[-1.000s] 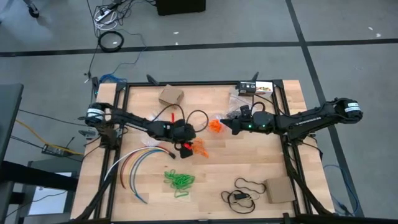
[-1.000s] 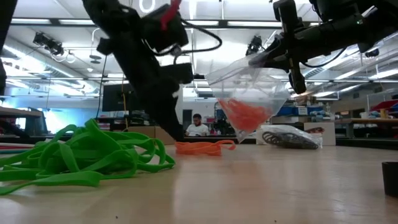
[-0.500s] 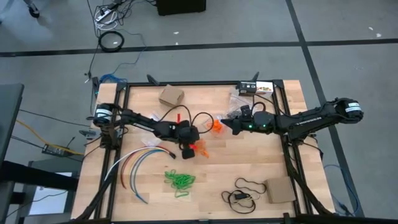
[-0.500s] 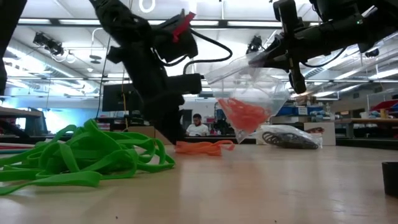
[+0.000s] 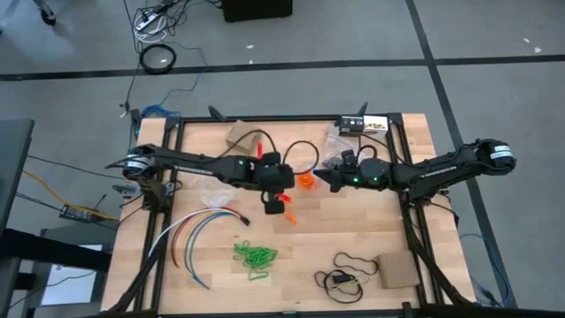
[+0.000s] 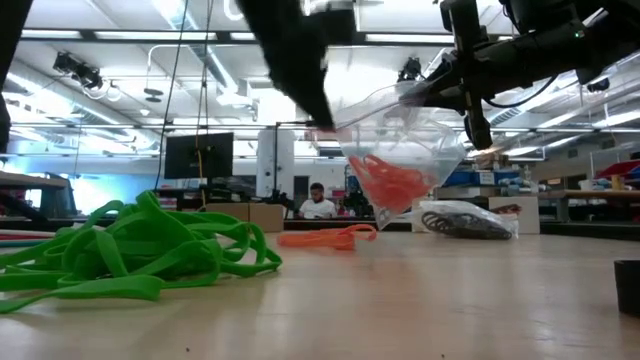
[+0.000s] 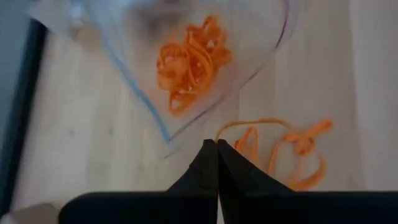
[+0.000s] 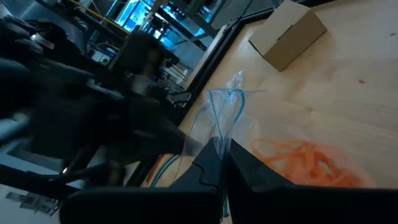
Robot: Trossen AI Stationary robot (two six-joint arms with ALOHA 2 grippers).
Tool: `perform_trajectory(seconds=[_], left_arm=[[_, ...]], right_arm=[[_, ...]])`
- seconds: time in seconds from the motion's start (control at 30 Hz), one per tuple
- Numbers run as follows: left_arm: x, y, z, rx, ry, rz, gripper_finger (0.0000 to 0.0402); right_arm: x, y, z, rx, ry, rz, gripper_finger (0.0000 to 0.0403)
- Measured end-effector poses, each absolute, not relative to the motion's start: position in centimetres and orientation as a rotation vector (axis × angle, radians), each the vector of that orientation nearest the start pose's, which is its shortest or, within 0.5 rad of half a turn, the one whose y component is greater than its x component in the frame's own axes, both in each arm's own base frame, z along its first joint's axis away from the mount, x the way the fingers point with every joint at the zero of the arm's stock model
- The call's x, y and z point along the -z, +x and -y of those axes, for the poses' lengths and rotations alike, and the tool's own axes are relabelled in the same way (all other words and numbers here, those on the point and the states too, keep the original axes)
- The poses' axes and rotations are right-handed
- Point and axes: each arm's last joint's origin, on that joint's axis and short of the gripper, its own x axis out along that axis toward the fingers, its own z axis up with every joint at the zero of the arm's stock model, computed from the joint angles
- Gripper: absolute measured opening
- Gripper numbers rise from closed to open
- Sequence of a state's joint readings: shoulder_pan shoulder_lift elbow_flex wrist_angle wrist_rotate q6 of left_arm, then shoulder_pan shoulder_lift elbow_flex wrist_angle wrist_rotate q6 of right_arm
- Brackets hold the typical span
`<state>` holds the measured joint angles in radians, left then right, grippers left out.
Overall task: Sort rubber bands
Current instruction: Put the orange rubber band into the transparent zip bag
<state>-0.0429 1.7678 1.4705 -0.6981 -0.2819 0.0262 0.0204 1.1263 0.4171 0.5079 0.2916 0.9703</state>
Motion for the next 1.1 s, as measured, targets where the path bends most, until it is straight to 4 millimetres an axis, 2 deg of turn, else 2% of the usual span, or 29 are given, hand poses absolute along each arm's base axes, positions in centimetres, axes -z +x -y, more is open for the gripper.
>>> perform_trajectory(seconds=[0.2, 0.3, 0.57, 0.73, 0.8, 0.93, 1.1], left_arm=[[-30.9, 37.2, 2.3, -0.177, 0.240, -0.898, 0.0001], [-32.7, 37.6, 2.4, -0.223, 0.292, -0.798, 0.0001], [-34.3, 38.8, 2.1, -0.283, 0.418, -0.631, 0.0000], [-32.4, 39.9, 1.2, -0.293, 0.447, -0.706, 0.0001], [-31.0, 40.4, 1.0, -0.288, 0.459, -0.759, 0.0001], [-29.5, 41.0, 1.2, -0.273, 0.470, -0.807, 0.0004], [-28.4, 41.3, 1.3, -0.208, 0.479, -0.850, 0.0044]], right_arm=[[-20.9, 22.5, 0.4, 0.345, 0.919, -0.054, 0.0004], [-20.9, 22.5, 0.4, 0.346, 0.918, -0.053, 0.0004], [-20.9, 22.5, 0.4, 0.347, 0.933, -0.047, 0.0004], [-21.1, 22.5, 0.4, 0.339, 0.936, -0.032, 0.0004], [-21.1, 22.6, 0.4, 0.338, 0.937, -0.030, 0.0004], [-21.1, 22.5, 0.4, 0.340, 0.936, -0.033, 0.0004], [-21.0, 22.5, 0.4, 0.342, 0.936, -0.036, 0.0004]])
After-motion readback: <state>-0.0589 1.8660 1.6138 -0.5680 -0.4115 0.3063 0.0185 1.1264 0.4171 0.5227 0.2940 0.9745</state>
